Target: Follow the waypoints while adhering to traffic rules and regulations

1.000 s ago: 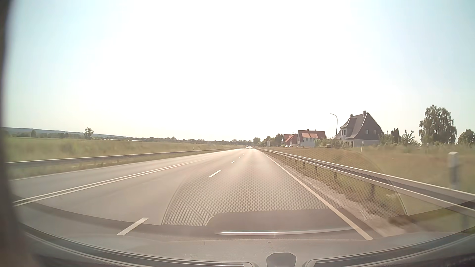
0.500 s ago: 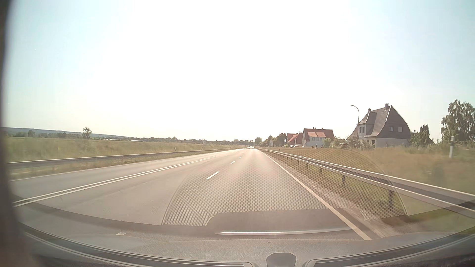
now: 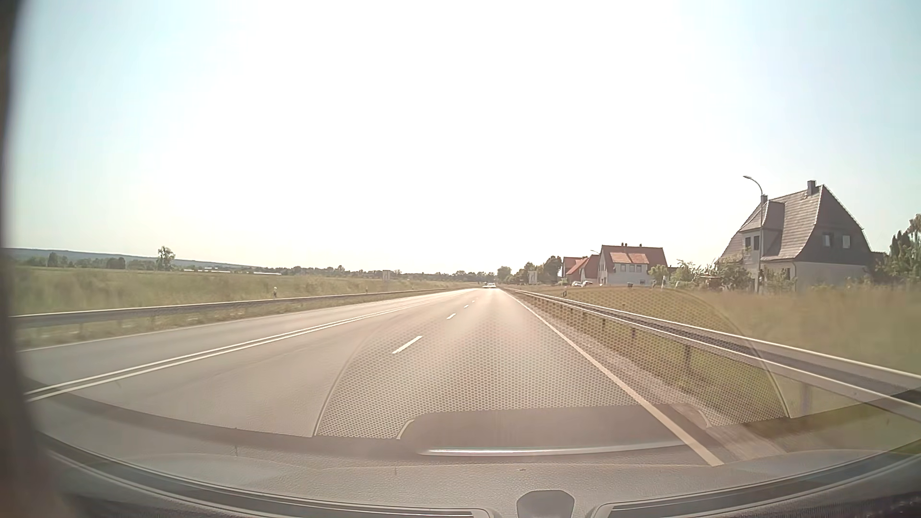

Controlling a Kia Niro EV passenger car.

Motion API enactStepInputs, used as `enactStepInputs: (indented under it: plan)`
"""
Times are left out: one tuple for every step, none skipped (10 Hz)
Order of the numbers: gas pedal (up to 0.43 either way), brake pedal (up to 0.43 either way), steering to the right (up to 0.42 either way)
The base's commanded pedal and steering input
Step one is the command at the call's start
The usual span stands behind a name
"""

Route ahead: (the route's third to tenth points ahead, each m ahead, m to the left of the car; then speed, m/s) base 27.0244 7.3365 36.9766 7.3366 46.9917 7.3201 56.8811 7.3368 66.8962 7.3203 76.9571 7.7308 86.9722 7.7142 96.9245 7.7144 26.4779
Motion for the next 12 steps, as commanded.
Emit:
enactStepInputs:
  plan:
    - [0.461, 0.006, 0.001]
    - [0.461, 0.006, 0.001]
    - [0.461, 0.006, 0.001]
    - [0.461, 0.006, 0.001]
    - [0.461, 0.006, 0.001]
    - [0.461, 0.006, 0.002]
    - [0.461, 0.006, 0.002]
    - [0.461, 0.006, 0.003]
    - [0.461, 0.006, 0.003]
    - [0.461, 0.006, 0.003]
    - [0.461, 0.006, 0.003]
    - [0.461, 0.006, 0.003]
